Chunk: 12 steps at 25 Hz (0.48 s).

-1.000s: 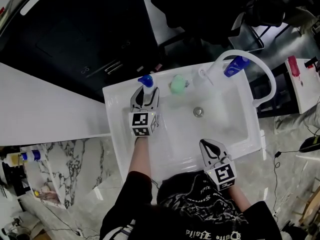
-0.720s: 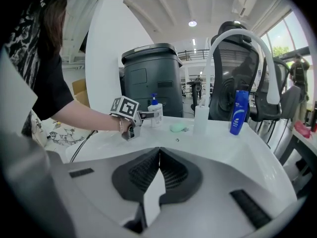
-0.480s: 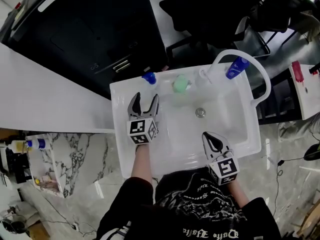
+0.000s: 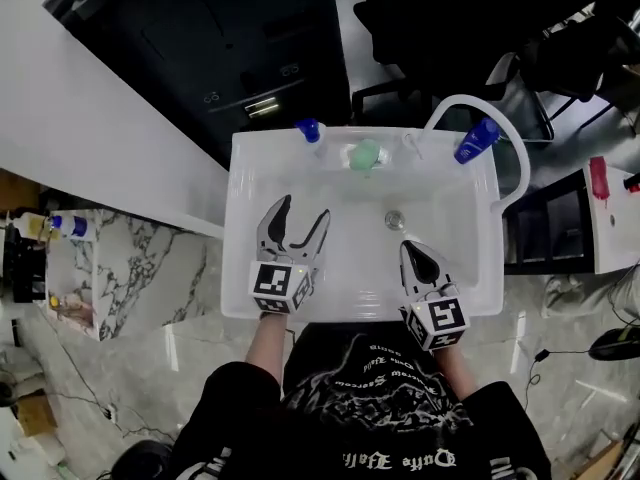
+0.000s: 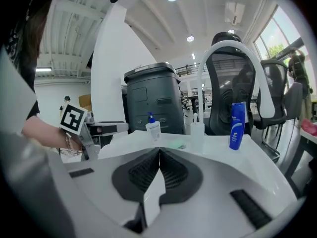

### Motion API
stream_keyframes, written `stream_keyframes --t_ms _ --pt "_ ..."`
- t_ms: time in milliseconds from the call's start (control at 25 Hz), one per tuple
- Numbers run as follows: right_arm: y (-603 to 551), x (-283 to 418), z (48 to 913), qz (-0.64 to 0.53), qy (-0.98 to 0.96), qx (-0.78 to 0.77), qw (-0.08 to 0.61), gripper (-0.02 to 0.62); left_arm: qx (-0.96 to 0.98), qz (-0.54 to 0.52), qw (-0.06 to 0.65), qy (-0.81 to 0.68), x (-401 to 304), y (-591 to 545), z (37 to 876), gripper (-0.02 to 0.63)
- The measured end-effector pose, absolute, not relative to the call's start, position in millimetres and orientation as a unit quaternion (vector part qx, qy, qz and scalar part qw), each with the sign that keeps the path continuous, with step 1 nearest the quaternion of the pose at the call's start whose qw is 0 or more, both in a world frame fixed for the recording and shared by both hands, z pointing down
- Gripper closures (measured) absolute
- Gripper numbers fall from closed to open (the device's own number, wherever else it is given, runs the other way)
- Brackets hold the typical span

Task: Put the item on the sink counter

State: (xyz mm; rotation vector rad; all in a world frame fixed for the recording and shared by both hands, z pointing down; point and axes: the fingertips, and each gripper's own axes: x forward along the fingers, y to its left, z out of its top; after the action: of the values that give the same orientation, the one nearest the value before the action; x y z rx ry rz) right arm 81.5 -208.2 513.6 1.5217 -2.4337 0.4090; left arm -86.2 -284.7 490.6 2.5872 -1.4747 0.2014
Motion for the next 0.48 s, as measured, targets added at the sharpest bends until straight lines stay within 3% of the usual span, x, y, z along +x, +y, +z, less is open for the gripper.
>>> stream_keyframes --t_ms 480 --pt "-184.2 76.3 518.9 0.13 -0.86 0.478 0.127 0.596 0.863 0.065 0.091 -0.492 -54.7 -183.0 488.3 0.316"
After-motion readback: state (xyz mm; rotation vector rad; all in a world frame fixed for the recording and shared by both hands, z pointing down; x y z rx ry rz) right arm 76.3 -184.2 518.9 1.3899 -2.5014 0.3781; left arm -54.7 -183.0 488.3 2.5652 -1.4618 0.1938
